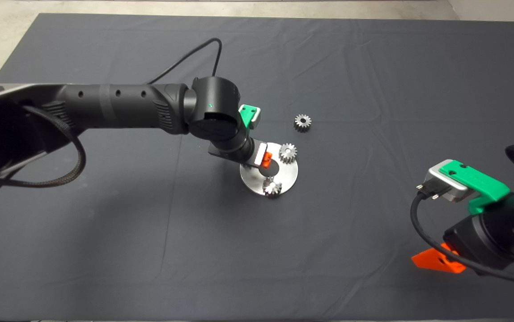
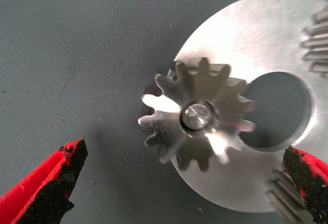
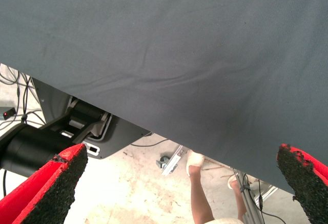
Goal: Remove an incorrectly installed larger gear and replace it with the correct smaller gear
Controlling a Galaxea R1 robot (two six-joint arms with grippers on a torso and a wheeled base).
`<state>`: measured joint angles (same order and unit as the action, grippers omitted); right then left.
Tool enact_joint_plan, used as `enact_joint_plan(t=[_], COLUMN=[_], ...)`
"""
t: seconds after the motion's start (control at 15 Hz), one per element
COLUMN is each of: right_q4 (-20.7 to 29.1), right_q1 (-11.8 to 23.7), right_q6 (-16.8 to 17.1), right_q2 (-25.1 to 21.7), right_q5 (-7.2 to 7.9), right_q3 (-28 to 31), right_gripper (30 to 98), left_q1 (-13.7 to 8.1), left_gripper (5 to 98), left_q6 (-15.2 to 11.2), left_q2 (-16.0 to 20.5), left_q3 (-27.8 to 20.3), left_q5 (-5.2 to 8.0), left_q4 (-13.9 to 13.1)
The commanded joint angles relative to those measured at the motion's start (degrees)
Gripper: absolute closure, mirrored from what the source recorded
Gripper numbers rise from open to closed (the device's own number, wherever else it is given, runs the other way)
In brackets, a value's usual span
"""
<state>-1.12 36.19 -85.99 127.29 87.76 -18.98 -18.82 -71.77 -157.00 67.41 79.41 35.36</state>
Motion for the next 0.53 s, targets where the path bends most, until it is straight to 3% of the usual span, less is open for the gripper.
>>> enact_joint_plan(t=[0.0, 0.47], right_q4=[2.0, 2.0], right_q1=[1.08, 1.08], right_q6=[-0.05, -0.05], right_q2=[0.2, 0.19], right_q5=[3.29, 3.29], right_q3=[0.1, 0.1], right_gripper=[30.8, 30.8], left_q1=[-0.43, -0.5], left_gripper=[5.4, 5.4], left_q6=[0.49, 2.33], left_q2=[-0.2, -4.77], left_q3=[0.51, 6.07], left_q5=[-0.86, -1.79], left_q4=[0.67, 0.85])
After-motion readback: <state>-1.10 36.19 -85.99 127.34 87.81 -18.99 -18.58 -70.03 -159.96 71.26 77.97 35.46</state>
